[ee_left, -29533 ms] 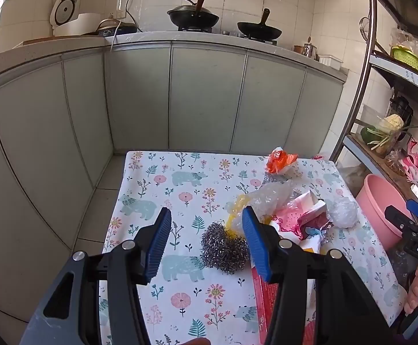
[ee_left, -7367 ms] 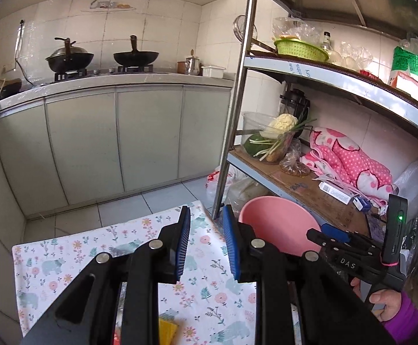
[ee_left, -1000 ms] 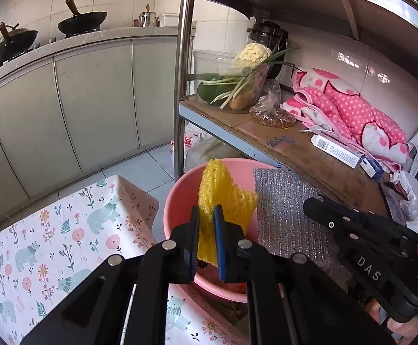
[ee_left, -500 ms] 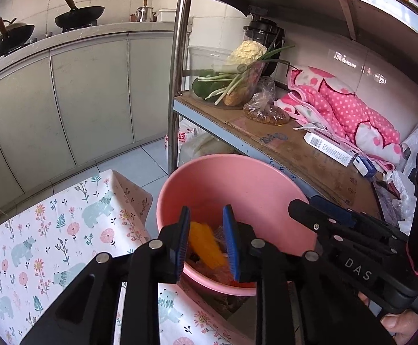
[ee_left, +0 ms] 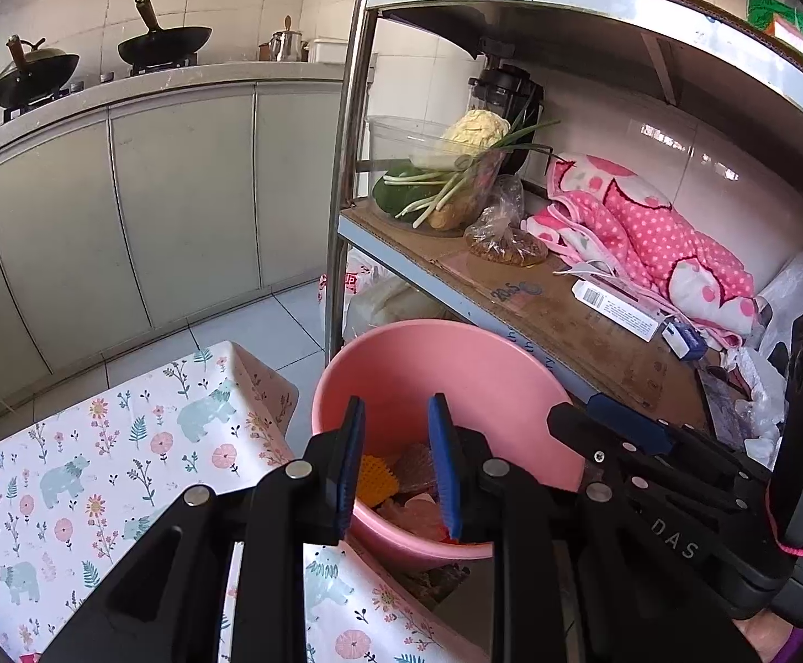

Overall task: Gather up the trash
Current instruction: 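Move both grippers back to the red items on the table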

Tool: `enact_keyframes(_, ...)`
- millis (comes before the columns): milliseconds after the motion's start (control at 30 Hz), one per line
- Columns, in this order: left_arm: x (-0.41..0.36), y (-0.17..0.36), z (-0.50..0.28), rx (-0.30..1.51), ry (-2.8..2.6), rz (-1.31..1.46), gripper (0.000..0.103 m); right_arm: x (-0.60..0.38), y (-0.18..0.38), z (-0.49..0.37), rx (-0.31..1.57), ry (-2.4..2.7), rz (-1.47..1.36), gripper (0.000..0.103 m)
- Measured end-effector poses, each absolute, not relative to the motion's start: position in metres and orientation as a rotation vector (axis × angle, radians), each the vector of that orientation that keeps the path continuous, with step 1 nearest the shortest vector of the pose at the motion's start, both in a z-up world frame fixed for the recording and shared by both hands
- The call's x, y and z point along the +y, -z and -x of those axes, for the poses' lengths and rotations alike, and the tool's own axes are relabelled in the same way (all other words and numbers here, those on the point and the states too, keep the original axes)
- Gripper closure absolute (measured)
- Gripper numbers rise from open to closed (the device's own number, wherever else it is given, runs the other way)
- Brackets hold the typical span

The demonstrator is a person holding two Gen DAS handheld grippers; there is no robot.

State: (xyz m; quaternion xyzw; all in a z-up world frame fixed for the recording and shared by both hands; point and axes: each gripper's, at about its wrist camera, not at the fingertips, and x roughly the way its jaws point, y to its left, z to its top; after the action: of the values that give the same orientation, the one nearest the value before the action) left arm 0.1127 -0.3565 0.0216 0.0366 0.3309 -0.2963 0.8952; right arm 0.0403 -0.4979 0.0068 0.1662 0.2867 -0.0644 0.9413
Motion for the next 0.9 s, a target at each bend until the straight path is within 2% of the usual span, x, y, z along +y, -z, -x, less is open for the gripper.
enact_keyframes(400,-0.329,-0.051,-0.079,0.653,0.627,-0.058,0.080,-0.469,-0.030,-0.013,0.541,0.070,-0.308,0.064)
enact_keyframes(900,-0.253,-0.073,-0.030,0.589,0.545,-0.029,0.080,-0.414,-0.045,0.021,0.527,-0.061,-0.244,0.063)
